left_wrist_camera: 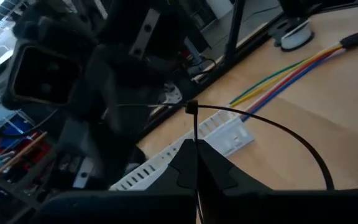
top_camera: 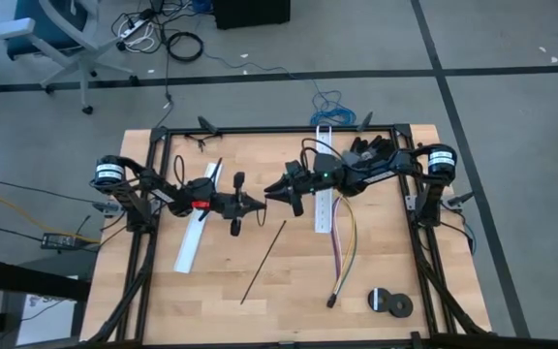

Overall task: Ziptie cables
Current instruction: Prepare the black zip tie

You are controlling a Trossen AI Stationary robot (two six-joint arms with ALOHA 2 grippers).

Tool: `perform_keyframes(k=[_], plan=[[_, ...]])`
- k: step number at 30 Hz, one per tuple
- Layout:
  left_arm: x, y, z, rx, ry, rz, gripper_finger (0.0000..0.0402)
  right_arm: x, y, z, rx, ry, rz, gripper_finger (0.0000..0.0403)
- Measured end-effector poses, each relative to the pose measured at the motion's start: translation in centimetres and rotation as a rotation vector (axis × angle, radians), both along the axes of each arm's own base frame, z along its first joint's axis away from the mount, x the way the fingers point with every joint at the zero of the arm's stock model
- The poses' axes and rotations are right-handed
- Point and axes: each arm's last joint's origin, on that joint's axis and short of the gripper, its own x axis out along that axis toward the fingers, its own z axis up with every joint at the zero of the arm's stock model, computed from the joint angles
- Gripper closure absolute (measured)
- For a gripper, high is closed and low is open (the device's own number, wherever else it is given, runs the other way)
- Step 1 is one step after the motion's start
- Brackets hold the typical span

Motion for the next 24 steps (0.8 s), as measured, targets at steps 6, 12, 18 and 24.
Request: perform_keyframes(k=[6, 12, 18, 24], plan=[[0.00, 0.08, -0.03, 0.002, 0.003, 0.014, 0.0400, 0.01, 0.18, 0.08, 0.023, -0.004, 0.027, 0.0304], [0.00, 0.07, -0.03, 0.000, 0.004, 0.014, 0.0400, 0.01, 0.18, 0.09, 0.042, -0.001, 0.027, 0.0303], [-0.47, 0.03, -0.13, 0.001, -0.009, 0.023, 0.0400, -0.05, 0.21, 0.11, 0.087, 0.008, 0.077, 0.0303], [-0.81, 0.02, 0.16, 0.006, -0.054, 0.031, 0.0400, -0.06, 0.23, 0.11, 0.092, 0.009, 0.081, 0.0303]])
